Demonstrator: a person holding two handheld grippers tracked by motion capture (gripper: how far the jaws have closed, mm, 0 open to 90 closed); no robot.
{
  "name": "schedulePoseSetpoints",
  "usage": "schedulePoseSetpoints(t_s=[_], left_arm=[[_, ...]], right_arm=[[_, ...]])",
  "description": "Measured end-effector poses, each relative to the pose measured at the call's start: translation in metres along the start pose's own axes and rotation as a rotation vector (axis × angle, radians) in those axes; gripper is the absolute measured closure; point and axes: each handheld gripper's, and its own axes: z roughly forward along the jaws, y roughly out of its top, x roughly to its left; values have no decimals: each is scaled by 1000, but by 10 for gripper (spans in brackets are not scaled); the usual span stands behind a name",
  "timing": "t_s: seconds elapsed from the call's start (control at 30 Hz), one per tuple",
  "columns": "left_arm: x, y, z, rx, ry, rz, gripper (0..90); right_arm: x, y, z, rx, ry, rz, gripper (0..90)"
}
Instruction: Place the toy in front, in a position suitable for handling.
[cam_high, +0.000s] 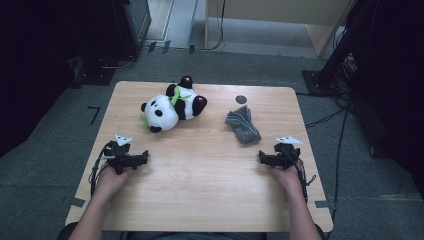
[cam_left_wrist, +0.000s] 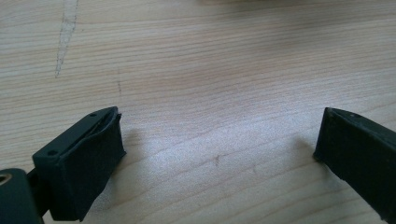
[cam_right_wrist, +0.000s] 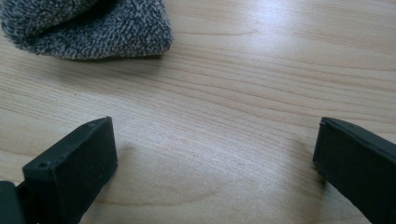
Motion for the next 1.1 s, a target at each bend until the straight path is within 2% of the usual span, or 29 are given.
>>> schedulePoseSetpoints(t_s=[0.3,0.43,0.47,0.53,0.6,0.73,0.8,0.87,1.0,1.03,1.1], left_arm=[[1,1,0,0,-9,11,6],[1,7,1,43,-22,24,11],[2,8,0,41,-28,21,32],[3,10,-4,20,-77,3,147],[5,12,-7,11,-107,-15,151],[7,18,-10,14,-135,27,179],[7,22,-13,8,-136,48,226],[7,26,-15,-6,-132,59,224],[6,37,-19,-13,-155,95,261],[5,39,-19,-16,-158,114,261],[4,43,-18,-12,-186,139,268]], right_arm=[[2,1,1,-1,-2,1,0],[1,1,1,-1,1,-3,0],[1,1,1,-1,1,-3,0],[1,1,1,-2,2,-4,0],[1,1,1,-1,3,-4,0],[1,1,1,-2,3,-6,0],[1,1,1,-2,6,-7,0],[1,1,1,-2,7,-9,0],[1,1,1,-1,7,-9,0],[1,1,2,-2,7,-9,0],[1,1,2,-1,8,-11,0]])
